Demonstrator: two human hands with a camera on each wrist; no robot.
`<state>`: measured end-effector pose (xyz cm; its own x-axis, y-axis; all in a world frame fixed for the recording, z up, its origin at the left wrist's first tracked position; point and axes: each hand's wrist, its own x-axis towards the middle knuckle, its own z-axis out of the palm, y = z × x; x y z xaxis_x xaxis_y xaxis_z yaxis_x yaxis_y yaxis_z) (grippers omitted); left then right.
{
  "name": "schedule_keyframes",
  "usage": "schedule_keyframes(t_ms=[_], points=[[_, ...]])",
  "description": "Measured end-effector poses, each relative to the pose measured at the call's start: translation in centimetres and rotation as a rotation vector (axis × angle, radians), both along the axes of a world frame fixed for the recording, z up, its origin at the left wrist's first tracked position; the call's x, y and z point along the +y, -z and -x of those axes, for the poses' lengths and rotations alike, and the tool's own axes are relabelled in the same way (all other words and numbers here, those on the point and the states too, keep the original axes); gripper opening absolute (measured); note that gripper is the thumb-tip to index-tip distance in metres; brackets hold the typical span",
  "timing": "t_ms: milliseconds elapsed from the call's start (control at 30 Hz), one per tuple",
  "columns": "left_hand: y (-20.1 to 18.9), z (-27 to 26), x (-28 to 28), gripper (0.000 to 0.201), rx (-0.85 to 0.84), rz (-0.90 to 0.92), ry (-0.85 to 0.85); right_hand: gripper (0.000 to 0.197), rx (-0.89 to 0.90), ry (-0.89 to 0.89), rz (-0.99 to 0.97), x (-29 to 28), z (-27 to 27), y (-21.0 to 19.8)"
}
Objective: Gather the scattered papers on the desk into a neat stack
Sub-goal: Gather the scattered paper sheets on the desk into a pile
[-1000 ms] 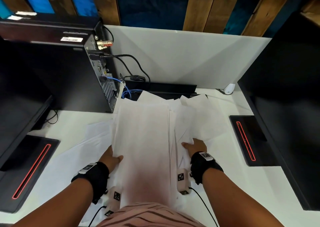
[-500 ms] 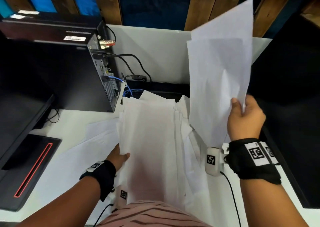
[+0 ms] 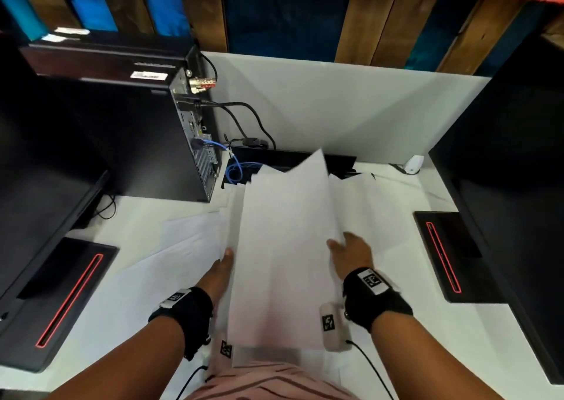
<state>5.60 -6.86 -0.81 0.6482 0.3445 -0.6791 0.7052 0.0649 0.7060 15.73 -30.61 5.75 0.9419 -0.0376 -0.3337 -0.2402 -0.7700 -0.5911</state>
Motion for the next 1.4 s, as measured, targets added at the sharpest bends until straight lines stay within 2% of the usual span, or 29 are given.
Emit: schedule_keyframes(t_ms=[67,133,200,300,433,500,567,633,700,733,800,867,1000,1033,1100,1133,1267,1400], points=[[0.5,0.1,0.2,0.087,-0.01,0.045,-0.038,0.052,0.134,0.002,-0.015,0.4,1.0,1.9],[1.9,0.4,0.8,0.097,-0.06,0.056,0.0,0.044,0.192,0.027,-0.018,0.4,1.7,3.2],[2.8,0.7,0.9,0.081,-0.082,0.006,0.049,0.036,0.203,0.03,0.019,0.2,1.9,4.2],[2.6,0.7,0.7,0.049,-0.065,-0.051,0.06,0.042,0.278,-0.104,0.065,0.3,2.4,5.3],[3.3,0.4,0.9,0.042,-0.05,-0.038,0.062,0.038,0.277,-0.249,0.094,-0.3,2.5,5.9],[3.8,0.4,1.0,0.042,-0.042,-0.045,0.034,0.034,0.213,-0.163,0.079,-1.5,1.3,6.1],[4.0,0.5,0.9,0.043,-0.045,-0.054,-0.003,0.034,0.129,0.086,0.085,-3.0,-0.1,5.6],[4.0,0.4,0.8,0.043,-0.059,-0.07,-0.02,0.05,0.141,0.328,0.192,-4.8,-1.2,5.1],[3.7,0.2,0.7,0.046,-0.063,-0.091,-0.013,0.066,0.193,0.464,0.214,-6.0,-2.2,4.9],[3.5,0.1,0.6,0.049,-0.062,-0.099,-0.007,0.072,0.205,0.502,0.145,-6.2,-2.7,4.8],[3.2,-0.1,0.5,0.055,-0.066,-0.085,-0.015,0.081,0.193,0.559,-0.114,-6.1,-3.6,4.9],[3.4,-0.1,0.5,0.064,-0.075,-0.056,-0.008,0.078,0.216,0.616,-0.314,-5.9,-4.4,4.9],[5.0,0.2,1.4,0.094,-0.079,0.012,0.005,0.056,0.254,0.594,-0.356,-6.0,-4.4,5.3],[5.0,0.3,1.5,0.088,-0.056,0.027,0.013,0.051,0.25,0.558,-0.319,-6.1,-4.3,5.4],[4.1,0.3,1.1,0.056,-0.038,0.015,0.025,0.041,0.181,0.485,-0.237,-6.1,-4.2,5.1],[4.0,0.3,1.2,0.05,-0.025,-0.012,0.031,0.036,0.12,0.47,-0.208,-6.1,-4.2,4.7],[3.5,0.2,0.9,0.049,-0.032,-0.043,0.05,0.028,-0.098,0.484,-0.173,-6.2,-4.3,1.4],[3.6,0.3,1.1,0.054,-0.025,0.004,0.031,0.024,-0.36,0.49,-0.21,-6.6,-4.2,-3.4]])
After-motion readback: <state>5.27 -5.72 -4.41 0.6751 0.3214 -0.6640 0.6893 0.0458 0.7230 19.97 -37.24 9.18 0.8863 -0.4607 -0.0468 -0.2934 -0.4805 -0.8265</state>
